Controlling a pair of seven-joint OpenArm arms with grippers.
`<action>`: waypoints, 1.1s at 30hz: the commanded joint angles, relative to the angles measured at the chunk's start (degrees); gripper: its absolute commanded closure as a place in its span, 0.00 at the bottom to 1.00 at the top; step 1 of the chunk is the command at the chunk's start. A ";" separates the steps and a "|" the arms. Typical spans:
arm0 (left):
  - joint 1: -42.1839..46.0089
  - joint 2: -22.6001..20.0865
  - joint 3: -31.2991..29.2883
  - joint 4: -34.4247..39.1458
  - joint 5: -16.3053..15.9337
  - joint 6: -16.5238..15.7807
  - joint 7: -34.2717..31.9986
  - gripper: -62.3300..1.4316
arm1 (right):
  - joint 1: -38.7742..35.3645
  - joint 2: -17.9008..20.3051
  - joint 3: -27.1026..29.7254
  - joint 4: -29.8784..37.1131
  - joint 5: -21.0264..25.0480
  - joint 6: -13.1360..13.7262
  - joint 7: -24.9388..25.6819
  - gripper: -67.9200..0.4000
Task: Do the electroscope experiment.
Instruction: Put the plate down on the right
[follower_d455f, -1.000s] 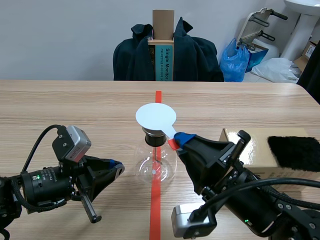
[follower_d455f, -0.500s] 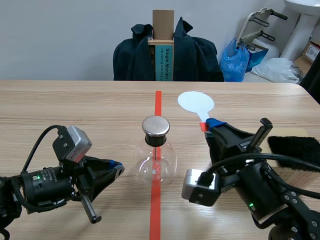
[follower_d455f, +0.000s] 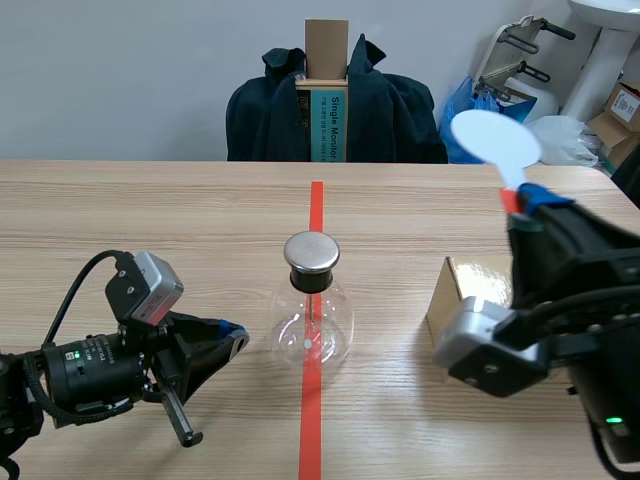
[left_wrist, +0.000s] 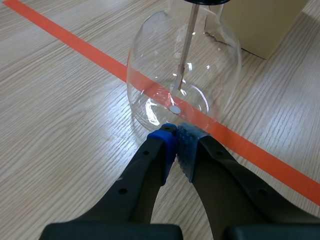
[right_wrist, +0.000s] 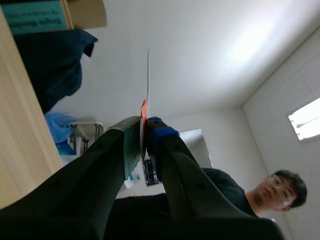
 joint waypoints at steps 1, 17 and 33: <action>0.20 -0.72 -0.13 1.40 -0.90 -0.68 -0.83 0.93 | -1.95 0.48 1.55 2.38 0.68 -3.30 -0.20 0.98; 33.29 -16.02 -18.53 36.72 -11.41 -2.80 -0.48 0.92 | -13.20 0.48 14.67 9.90 10.43 -3.30 0.46 0.98; 38.88 -16.02 -24.79 40.98 -11.34 -2.73 -0.35 0.00 | -1.01 0.28 6.34 -11.89 6.64 1.31 3.58 0.98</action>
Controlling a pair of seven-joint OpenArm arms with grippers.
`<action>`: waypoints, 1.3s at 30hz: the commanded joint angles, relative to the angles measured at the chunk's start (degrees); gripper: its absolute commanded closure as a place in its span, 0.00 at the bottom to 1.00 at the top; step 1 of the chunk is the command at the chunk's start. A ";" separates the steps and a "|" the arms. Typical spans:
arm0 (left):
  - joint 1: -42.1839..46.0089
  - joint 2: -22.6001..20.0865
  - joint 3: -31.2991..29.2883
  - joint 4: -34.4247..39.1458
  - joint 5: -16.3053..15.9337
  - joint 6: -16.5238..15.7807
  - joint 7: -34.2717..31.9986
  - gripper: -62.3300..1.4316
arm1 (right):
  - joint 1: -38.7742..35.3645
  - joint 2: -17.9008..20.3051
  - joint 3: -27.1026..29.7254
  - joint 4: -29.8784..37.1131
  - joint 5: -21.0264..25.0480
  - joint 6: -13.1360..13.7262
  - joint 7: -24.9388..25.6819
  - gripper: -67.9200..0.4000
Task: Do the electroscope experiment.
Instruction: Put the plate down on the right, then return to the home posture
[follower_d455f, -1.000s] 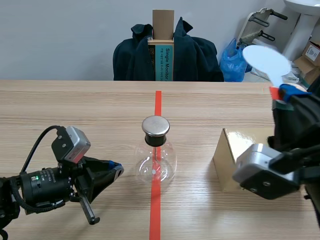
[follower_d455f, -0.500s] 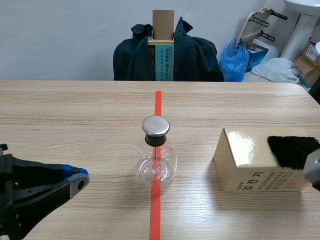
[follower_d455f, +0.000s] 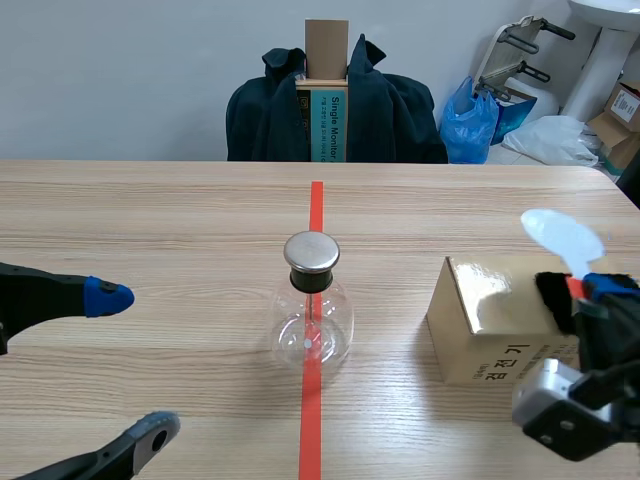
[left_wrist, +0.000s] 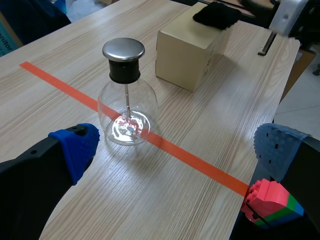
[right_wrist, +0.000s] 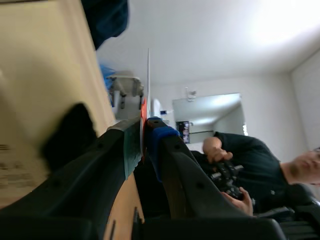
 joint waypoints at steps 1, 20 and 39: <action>-0.61 0.44 0.22 0.09 -0.76 -0.11 -0.79 0.00 | 0.87 0.33 -0.52 -0.17 -0.44 -0.66 0.07 0.98; -0.61 0.44 0.22 0.09 -0.59 -0.09 -0.81 0.00 | 1.73 0.33 -3.61 -7.91 -1.77 -1.53 -2.01 0.98; -0.61 0.44 0.22 0.09 -0.59 -0.07 -0.79 0.00 | -4.11 4.55 -9.92 -6.86 14.95 2.40 -7.10 0.00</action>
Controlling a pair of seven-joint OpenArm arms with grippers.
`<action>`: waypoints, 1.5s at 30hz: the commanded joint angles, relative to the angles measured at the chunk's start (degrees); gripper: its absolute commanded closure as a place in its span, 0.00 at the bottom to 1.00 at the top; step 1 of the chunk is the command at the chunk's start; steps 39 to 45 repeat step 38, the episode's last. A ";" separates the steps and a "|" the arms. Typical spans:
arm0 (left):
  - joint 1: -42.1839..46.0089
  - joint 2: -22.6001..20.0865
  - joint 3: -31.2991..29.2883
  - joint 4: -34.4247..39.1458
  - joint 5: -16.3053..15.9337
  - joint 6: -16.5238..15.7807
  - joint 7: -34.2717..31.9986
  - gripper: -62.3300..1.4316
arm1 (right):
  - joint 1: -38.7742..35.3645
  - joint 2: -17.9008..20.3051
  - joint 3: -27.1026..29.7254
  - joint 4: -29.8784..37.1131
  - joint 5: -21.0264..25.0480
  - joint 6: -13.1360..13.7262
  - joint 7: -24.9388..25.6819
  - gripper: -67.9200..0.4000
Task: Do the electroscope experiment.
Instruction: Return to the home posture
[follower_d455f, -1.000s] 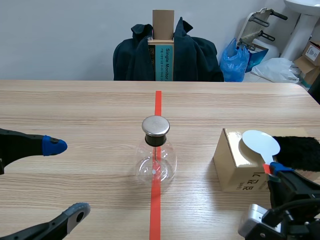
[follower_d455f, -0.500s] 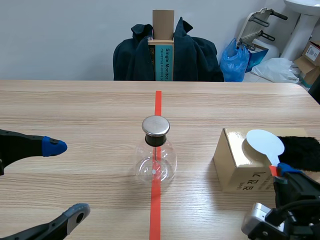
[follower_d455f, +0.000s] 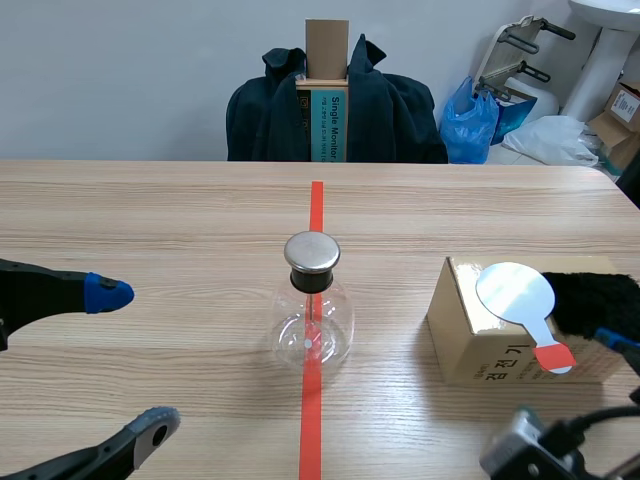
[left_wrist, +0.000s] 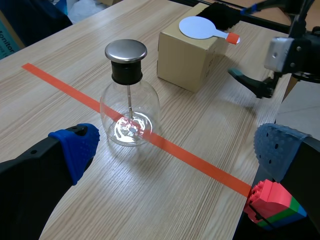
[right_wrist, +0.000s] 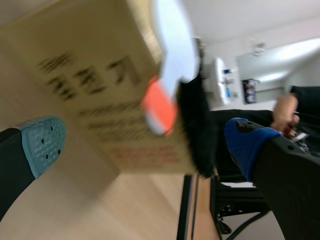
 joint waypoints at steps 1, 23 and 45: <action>-0.13 0.44 0.22 0.20 -0.63 -0.07 -0.79 0.00 | -3.69 3.28 -0.33 2.21 2.16 0.81 0.26 0.00; -0.13 0.46 0.24 0.20 -0.61 -0.07 -0.79 0.00 | -6.45 26.18 -1.68 42.36 49.05 18.45 9.01 0.00; -0.33 0.44 0.22 0.20 -0.63 0.52 -0.85 0.00 | 5.07 25.81 -1.18 42.36 70.93 41.83 -7.76 0.00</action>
